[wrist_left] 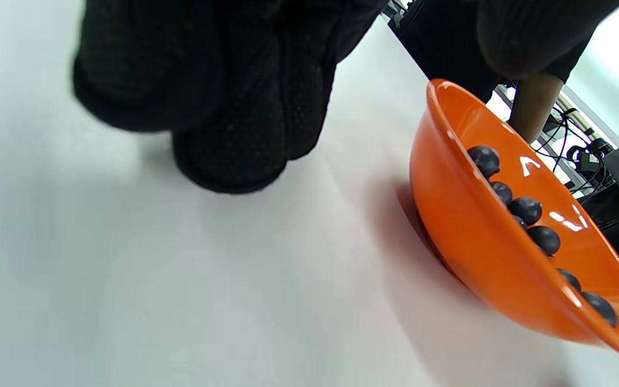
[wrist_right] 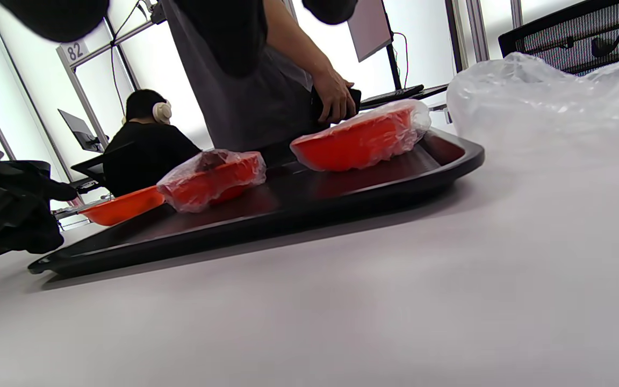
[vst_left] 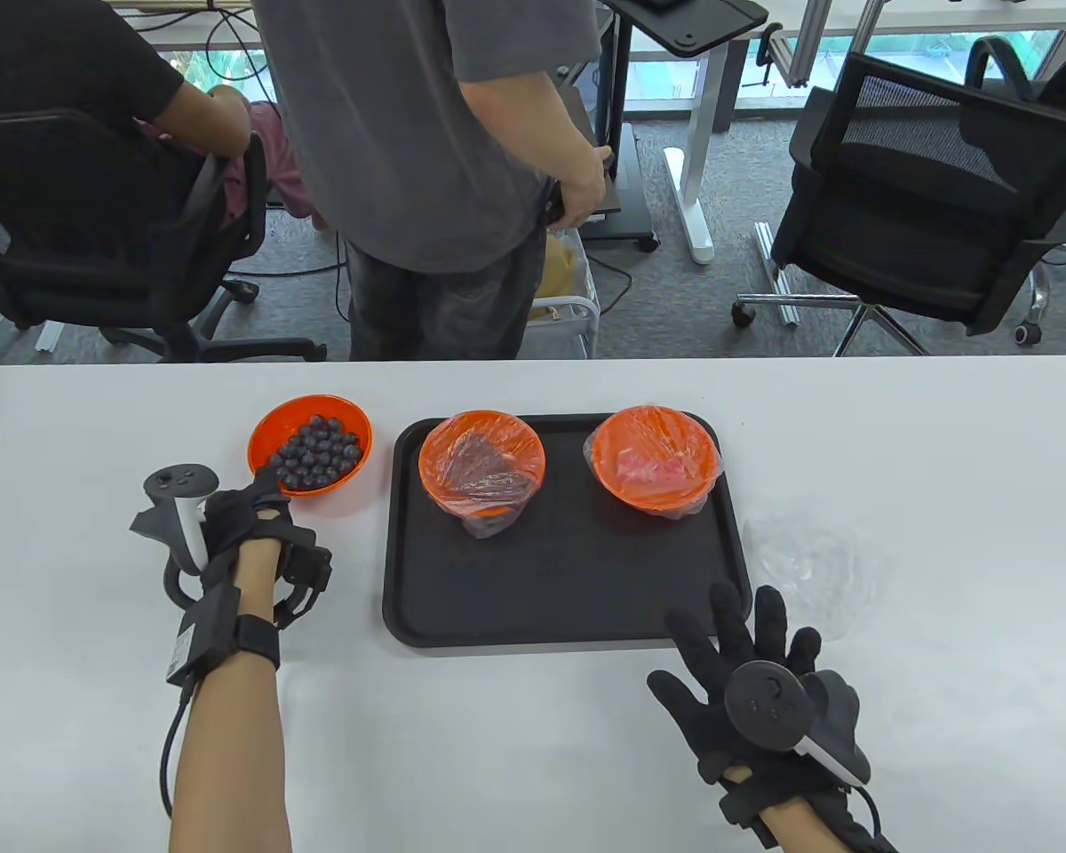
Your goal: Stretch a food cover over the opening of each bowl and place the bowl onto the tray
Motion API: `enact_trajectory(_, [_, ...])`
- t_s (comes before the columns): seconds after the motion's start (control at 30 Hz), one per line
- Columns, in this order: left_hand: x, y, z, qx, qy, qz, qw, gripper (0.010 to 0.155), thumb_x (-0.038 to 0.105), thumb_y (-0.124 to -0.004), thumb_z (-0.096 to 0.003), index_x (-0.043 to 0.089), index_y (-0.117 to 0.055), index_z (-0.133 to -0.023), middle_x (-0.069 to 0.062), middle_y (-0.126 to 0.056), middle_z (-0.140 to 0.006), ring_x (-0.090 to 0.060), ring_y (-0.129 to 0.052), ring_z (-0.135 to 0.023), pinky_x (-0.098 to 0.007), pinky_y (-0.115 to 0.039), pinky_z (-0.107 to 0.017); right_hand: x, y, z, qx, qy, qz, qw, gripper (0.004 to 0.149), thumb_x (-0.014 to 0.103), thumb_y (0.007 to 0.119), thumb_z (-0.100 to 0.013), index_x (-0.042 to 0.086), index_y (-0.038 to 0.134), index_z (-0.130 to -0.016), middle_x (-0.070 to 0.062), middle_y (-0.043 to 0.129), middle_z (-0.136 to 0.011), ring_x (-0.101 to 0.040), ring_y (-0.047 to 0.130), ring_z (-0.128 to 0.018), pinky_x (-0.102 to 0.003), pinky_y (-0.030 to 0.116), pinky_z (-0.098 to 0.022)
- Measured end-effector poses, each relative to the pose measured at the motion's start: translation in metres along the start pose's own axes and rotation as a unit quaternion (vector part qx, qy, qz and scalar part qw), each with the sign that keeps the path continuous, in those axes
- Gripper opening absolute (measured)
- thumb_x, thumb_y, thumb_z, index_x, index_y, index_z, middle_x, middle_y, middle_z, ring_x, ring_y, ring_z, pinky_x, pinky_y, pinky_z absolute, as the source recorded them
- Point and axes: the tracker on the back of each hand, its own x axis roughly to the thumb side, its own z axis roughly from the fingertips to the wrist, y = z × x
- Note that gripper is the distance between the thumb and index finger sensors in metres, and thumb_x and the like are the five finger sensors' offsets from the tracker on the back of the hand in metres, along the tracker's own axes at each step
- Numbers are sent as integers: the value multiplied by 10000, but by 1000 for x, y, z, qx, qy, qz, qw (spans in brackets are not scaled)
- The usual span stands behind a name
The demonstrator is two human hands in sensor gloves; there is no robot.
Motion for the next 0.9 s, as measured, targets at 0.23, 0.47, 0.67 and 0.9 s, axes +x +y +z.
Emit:
enact_trajectory(0.23, [6,-9,-9,-1,3,5,1000,742,627,-689,-517,133,-607,-1065,-40,-1039,-716,-311,-1119,-395,-329,-975,-256,0,0,-1,2,2,2,1000,791,728,561,-513,310,506,-1181,-125,217,-1222,-542,33,-1022,-781,117,-540])
enact_trajectory(0.47, [10,-12,-12,15,-12,30,999,672,580,-728,-515,133,-689,-1016,-8,-1076,-632,-301,-1133,-321,-323,-978,-199,1,1,-1,4,0,8,1000,793,727,563,-513,306,503,-1182,-122,218,-1222,-539,32,-1021,-779,113,-540])
enact_trajectory(0.67, [14,-18,-16,10,-18,45,999,658,573,-766,-510,127,-724,-991,13,-1091,-591,-285,-1141,-287,-318,-978,-171,3,2,-1,9,1,11,1000,789,724,562,-515,307,504,-1182,-122,214,-1221,-539,30,-1020,-778,114,-540])
enact_trajectory(0.9, [17,-22,-19,10,-26,64,998,585,511,-773,-517,114,-759,-946,47,-1100,-530,-256,-1155,-242,-306,-984,-127,4,3,-2,15,0,13,1000,792,725,559,-514,303,503,-1183,-129,213,-1221,-538,29,-1019,-778,113,-540])
